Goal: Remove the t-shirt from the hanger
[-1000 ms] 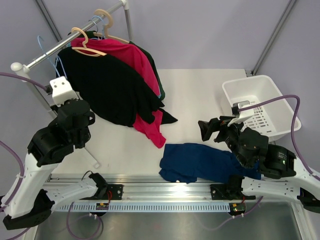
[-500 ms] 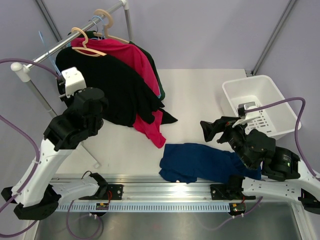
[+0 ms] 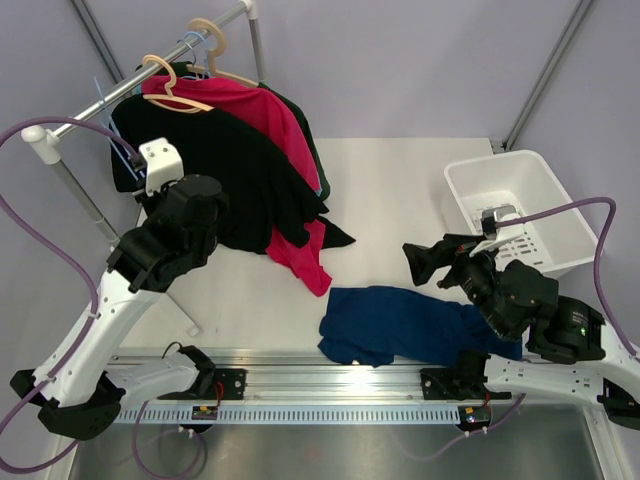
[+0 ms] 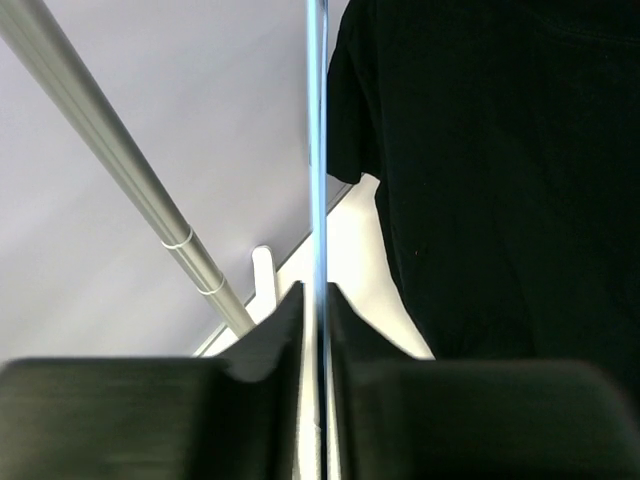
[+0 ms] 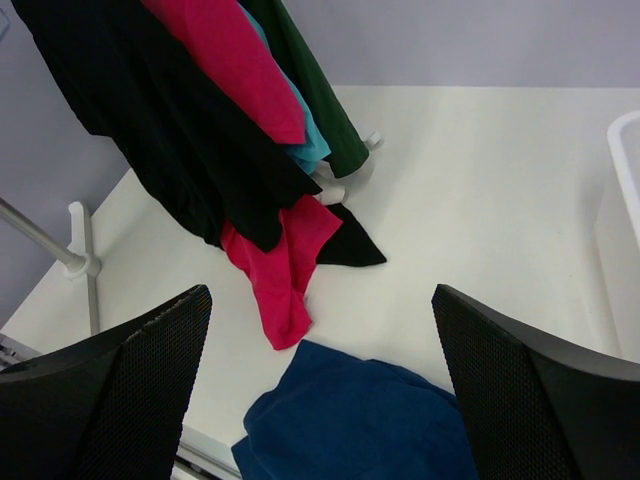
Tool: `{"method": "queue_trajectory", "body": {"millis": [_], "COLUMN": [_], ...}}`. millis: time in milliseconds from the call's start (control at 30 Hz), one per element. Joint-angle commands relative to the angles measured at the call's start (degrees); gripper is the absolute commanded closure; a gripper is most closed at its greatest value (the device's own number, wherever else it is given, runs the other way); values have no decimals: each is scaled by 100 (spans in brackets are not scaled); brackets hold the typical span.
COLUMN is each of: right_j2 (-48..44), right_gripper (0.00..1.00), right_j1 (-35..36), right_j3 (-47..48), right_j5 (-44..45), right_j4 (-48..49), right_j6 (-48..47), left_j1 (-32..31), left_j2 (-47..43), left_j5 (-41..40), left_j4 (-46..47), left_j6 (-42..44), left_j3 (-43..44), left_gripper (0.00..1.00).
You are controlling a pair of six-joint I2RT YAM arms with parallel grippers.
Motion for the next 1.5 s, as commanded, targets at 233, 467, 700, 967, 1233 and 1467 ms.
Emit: {"method": "queue_trajectory", "body": {"millis": [233, 467, 700, 967, 1233, 1467], "right_j2": [-186, -442, 1252, 2264, 3819, 5006], "right_gripper": [1, 0, 0, 1, 0, 1], "right_j1": [10, 10, 10, 10, 10, 1], "right_j3": [-137, -479, -673, -2148, -1904, -1886], "right_j5": [-284, -73, -45, -1927, -1532, -1339], "right_j4": [66, -286, -1242, -32, -171, 328], "right_j6": [63, 731, 2151, 3673, 4317, 4449], "left_j1": [56, 56, -23, -137, -137, -207], "left_j2": [-151, -827, -416, -801, -1874, -1849], "left_j5": [575, 2560, 5865, 6475, 6702, 7309], "left_j4": [639, 621, 1473, 2756, 3601, 4049], "left_j6": [78, -27, -36, -475, -485, -695], "left_j3": [1, 177, -218, -1975, -3356, -3822], "left_gripper": [51, 1, 1, 1, 1, 1]}}
